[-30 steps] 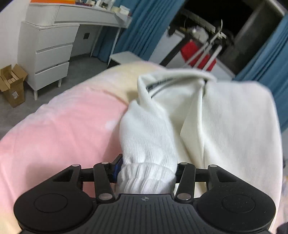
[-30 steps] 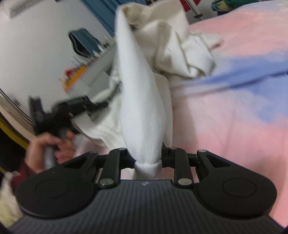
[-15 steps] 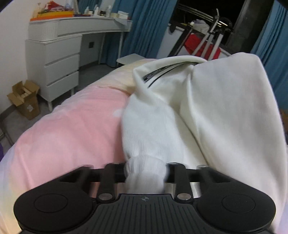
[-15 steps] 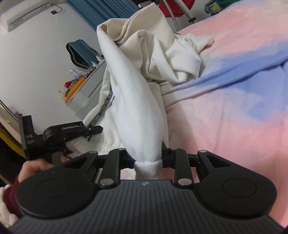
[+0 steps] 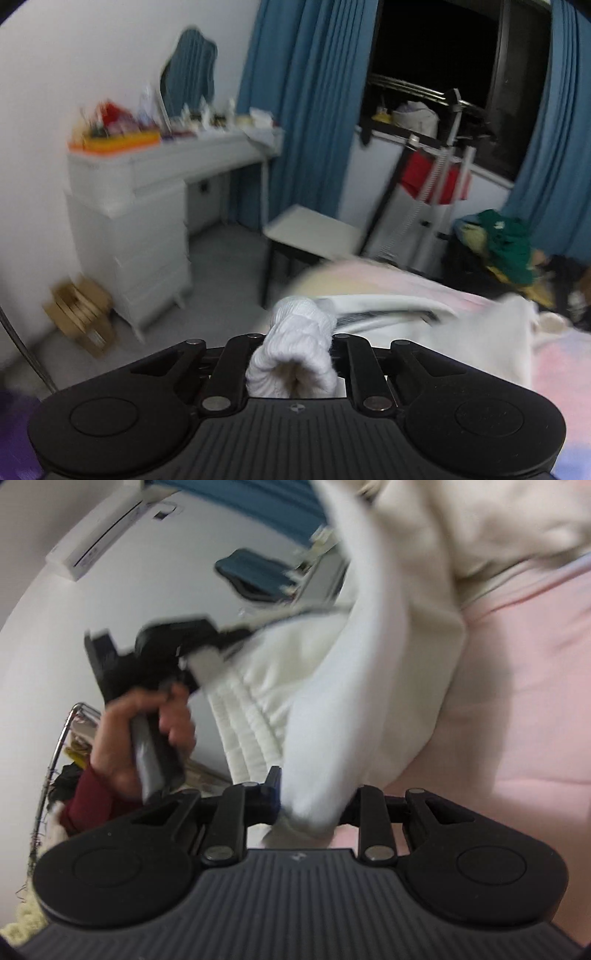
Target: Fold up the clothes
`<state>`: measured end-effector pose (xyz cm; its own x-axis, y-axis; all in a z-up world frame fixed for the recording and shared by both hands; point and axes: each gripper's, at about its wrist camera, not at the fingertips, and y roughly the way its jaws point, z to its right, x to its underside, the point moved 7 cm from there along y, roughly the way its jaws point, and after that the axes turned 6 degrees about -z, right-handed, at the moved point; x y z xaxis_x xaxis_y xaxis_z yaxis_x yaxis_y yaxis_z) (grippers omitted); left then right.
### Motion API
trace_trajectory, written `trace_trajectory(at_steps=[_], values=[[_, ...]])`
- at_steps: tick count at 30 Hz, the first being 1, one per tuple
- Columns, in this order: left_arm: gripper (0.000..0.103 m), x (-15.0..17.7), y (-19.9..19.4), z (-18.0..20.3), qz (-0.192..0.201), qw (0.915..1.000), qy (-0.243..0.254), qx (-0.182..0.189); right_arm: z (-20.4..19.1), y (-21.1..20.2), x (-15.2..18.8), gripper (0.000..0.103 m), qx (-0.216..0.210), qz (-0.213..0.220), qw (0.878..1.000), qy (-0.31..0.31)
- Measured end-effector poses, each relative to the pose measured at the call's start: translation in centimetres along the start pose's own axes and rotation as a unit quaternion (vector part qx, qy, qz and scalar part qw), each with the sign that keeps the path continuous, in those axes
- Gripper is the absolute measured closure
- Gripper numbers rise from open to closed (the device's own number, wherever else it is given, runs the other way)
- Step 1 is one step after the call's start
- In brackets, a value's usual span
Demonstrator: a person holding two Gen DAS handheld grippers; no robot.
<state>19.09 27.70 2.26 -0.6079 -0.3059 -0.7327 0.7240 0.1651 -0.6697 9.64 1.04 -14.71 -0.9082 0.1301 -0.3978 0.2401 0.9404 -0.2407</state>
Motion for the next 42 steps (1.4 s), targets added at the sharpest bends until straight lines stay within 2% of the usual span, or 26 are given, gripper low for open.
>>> trace_trajectory(at_steps=[3, 6, 8, 10, 12, 14, 16, 18, 19, 28, 30, 38, 42], values=[[0.087, -0.4, 2.0, -2.0, -0.003, 0.9997, 0.013, -0.021, -0.6, 5.7, 0.6, 0.076, -0.008, -0.028, 1.000, 0.001], [0.086, -0.9, 4.0, -4.0, -0.007, 0.9987, 0.026, -0.043, 0.4, 9.6, 1.5, 0.076, 0.024, -0.061, 0.998, -0.006], [0.082, -1.2, 5.4, -5.3, -0.009, 0.9977, 0.035, -0.057, 1.0, 9.9, 2.0, 0.075, 0.038, -0.070, 0.997, -0.015], [0.077, -0.5, 5.6, -6.0, -0.012, 0.9982, 0.033, -0.049, 1.5, 9.7, 2.2, 0.074, 0.050, -0.076, 0.995, -0.026], [0.068, 0.4, 4.5, -6.3, -0.012, 0.9988, 0.028, -0.038, 1.7, 8.7, 1.8, 0.072, 0.064, -0.076, 0.994, -0.038], [0.042, 1.4, 3.3, -6.6, -0.010, 0.9993, 0.025, -0.027, 1.8, 7.4, 1.2, 0.065, 0.079, -0.079, 0.993, -0.042], [0.030, 2.4, 1.9, -6.8, -0.005, 0.9996, 0.022, -0.020, 1.7, 5.8, 0.7, 0.043, 0.083, -0.079, 0.992, -0.049], [0.025, 3.5, 0.5, -6.7, 0.005, 0.9996, 0.022, -0.020, 1.7, 3.5, 0.3, 0.032, 0.086, -0.068, 0.992, -0.065], [0.022, 3.9, -0.4, -6.2, 0.011, 0.9996, 0.022, -0.016, 1.4, 2.3, 0.2, 0.031, 0.089, -0.061, 0.992, -0.072], [0.020, 6.9, -9.9, 1.6, 0.071, 0.9968, 0.020, 0.031, 1.0, -9.6, -2.3, 0.031, 0.108, 0.034, 0.990, -0.083], [0.019, 7.6, -11.0, 4.3, 0.082, 0.9950, 0.001, 0.057, 1.9, -11.6, -2.9, 0.031, 0.106, 0.057, 0.991, -0.065], [0.019, 10.2, -7.7, 9.3, 0.081, 0.9961, 0.000, 0.035, 5.5, -18.7, -6.2, 0.031, 0.095, 0.139, 0.985, 0.039], [0.020, 11.4, -5.9, 11.6, 0.079, 0.9966, 0.002, 0.021, 7.6, -19.0, -7.4, 0.030, 0.068, 0.154, 0.980, 0.103]])
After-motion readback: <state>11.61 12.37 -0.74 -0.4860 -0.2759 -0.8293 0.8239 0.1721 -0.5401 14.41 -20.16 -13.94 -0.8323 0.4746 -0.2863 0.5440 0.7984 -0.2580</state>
